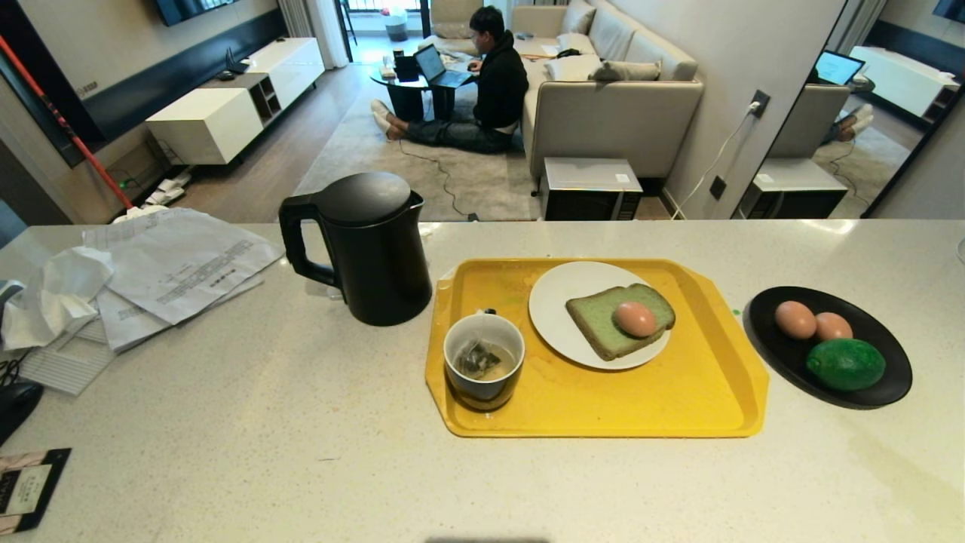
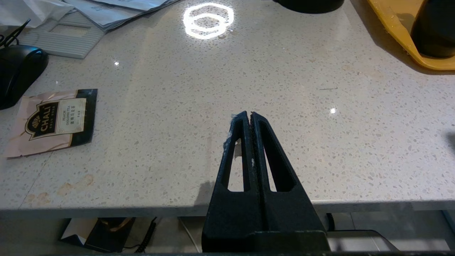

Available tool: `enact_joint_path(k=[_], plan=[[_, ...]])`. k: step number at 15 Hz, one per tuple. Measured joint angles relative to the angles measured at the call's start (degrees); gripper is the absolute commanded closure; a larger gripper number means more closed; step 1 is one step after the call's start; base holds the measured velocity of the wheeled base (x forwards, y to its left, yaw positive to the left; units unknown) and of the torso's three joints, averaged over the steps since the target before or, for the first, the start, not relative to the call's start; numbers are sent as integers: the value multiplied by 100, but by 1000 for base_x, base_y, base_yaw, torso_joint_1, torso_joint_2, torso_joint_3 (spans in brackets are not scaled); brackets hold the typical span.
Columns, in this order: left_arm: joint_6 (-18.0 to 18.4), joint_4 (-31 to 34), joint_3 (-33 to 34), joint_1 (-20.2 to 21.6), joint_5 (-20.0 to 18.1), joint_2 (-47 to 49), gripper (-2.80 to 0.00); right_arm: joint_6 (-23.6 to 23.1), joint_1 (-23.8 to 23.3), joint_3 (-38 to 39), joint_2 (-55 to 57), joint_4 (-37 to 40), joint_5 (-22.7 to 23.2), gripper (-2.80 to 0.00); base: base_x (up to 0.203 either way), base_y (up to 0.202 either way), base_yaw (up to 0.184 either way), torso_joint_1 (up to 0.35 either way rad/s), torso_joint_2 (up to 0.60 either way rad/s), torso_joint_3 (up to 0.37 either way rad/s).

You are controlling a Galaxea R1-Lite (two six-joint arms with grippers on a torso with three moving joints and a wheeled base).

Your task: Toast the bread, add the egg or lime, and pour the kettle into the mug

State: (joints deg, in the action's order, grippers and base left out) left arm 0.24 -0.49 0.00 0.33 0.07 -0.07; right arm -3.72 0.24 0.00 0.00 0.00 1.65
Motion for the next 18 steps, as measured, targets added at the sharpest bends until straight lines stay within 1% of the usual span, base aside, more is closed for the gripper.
enact_joint_path(k=[18], plan=[[2, -1, 0, 0, -2, 2, 0, 18, 0, 0, 0, 2, -2, 0, 0, 0, 0, 0, 0, 0]])
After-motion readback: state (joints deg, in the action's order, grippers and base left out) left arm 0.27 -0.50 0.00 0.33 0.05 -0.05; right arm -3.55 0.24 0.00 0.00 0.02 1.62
